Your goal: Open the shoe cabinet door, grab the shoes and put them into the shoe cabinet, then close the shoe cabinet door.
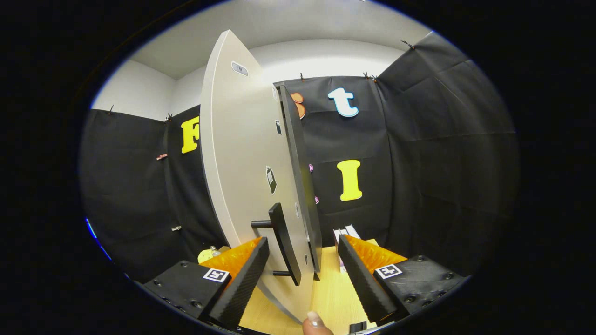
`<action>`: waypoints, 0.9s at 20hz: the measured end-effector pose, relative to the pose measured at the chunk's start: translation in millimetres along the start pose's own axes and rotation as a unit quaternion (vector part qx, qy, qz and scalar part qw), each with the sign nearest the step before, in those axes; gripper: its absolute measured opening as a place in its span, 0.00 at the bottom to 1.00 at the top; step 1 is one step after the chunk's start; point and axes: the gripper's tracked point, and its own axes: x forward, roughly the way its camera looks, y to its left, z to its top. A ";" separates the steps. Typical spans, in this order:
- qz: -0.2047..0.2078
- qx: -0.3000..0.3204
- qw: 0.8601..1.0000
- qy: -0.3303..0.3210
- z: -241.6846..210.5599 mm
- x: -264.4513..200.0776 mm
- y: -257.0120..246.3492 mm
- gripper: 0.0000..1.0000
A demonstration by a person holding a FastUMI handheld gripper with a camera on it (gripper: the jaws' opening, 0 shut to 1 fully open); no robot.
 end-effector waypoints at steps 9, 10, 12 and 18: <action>0.038 -0.011 0.999 0.002 -14.3 16.5 80.6 0.98; 0.040 -0.007 0.999 0.002 -16.3 19.8 89.7 0.98; 0.040 0.003 0.999 0.001 -19.9 27.7 107.4 0.98; 0.048 0.010 0.999 -0.003 -31.4 60.8 159.5 0.98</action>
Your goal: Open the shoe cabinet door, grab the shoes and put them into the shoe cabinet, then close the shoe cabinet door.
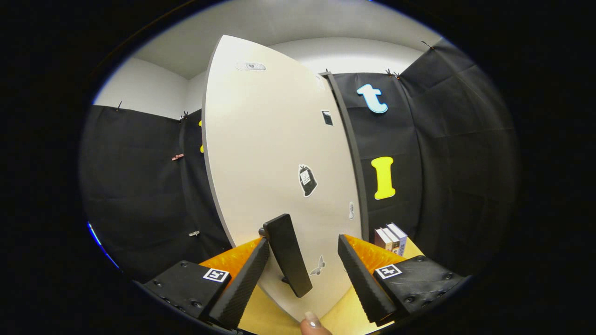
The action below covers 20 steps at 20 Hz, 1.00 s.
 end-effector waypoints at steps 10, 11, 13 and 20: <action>0.022 0.003 1.000 0.004 -26.0 100.2 83.3 0.98; 0.023 0.003 1.000 0.004 -28.2 110.0 91.1 0.98; 0.023 0.000 1.000 0.005 -31.9 130.2 105.8 0.98; 0.006 -0.024 1.000 -0.006 -33.2 168.8 129.9 0.98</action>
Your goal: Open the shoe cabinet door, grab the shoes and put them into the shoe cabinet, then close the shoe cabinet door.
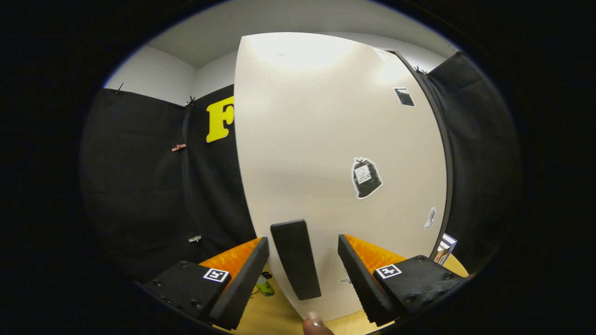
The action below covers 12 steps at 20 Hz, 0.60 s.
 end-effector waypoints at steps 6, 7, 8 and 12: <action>-0.008 -0.010 1.000 0.020 -13.1 3.4 6.5 0.98; -0.009 -0.012 1.000 0.015 -12.0 -0.7 6.2 0.98; -0.011 -0.013 1.000 0.011 -11.4 -4.5 6.1 0.98; -0.035 -0.036 0.999 -0.008 -1.8 -32.5 -5.8 0.98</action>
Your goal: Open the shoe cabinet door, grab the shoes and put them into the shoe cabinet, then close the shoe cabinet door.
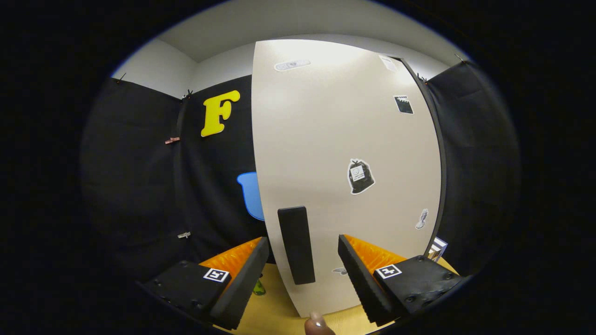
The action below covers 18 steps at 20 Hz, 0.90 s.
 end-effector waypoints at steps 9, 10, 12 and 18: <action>-0.023 -0.038 0.998 -0.050 26.8 -34.2 -16.3 0.98; -0.025 -0.040 0.998 -0.050 28.9 -30.7 -14.1 0.98; -0.026 -0.041 0.998 -0.049 28.5 -27.8 -13.8 0.98; -0.025 -0.038 0.998 -0.049 29.4 -23.2 -19.2 0.98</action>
